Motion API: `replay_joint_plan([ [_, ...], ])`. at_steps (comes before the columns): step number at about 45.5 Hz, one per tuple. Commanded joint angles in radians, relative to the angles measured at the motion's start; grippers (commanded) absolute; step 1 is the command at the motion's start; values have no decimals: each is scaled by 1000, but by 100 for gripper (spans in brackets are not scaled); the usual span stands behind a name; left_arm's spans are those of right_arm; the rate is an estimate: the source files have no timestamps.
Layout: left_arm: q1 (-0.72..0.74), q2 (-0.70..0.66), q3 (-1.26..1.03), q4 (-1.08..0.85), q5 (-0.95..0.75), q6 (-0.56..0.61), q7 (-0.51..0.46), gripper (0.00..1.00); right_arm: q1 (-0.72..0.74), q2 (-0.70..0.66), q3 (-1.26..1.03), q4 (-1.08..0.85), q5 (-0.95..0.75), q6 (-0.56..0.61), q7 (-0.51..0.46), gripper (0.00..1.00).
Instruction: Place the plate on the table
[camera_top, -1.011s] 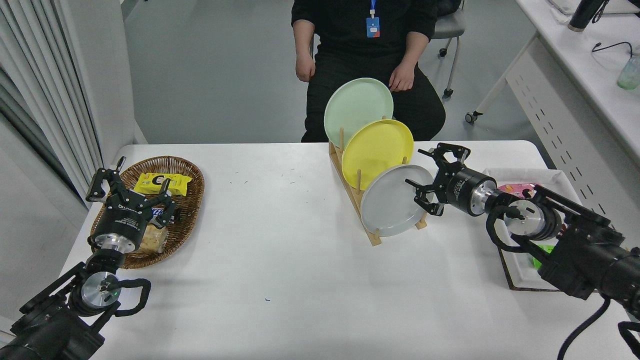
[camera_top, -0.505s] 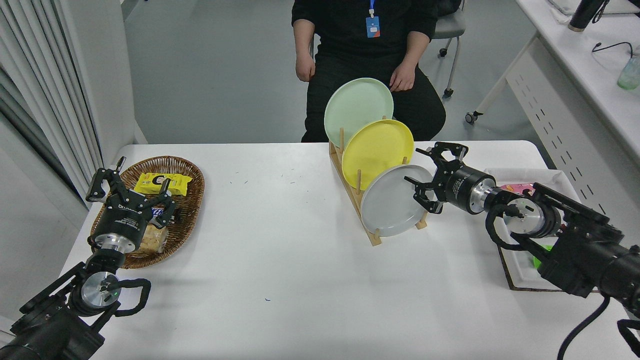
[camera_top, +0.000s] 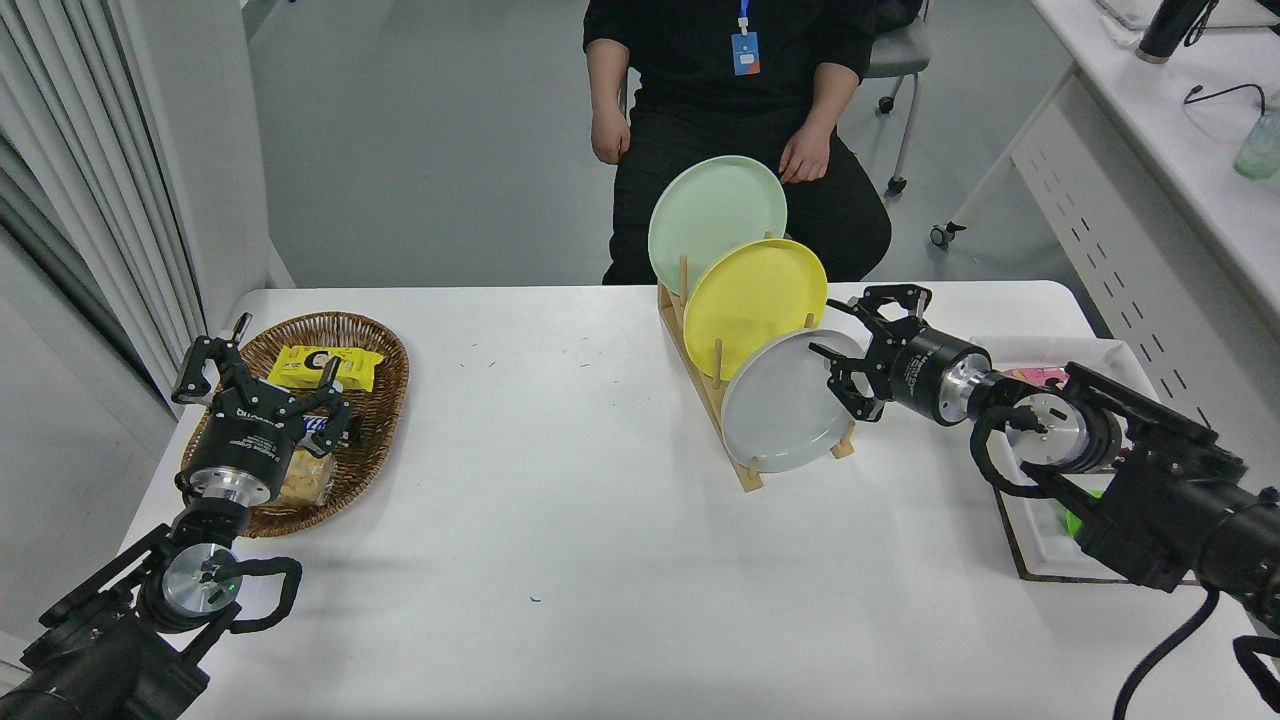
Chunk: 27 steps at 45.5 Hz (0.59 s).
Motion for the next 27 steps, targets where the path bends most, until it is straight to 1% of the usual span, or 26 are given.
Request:
replay_joint_plan([
  [1, 0, 0, 0, 0, 0, 0, 1, 98, 0, 0, 0, 1, 0, -1, 0, 42],
  [27, 0, 0, 0, 0, 0, 0, 1, 98, -9, -1, -1, 43, 1, -2, 0, 35],
])
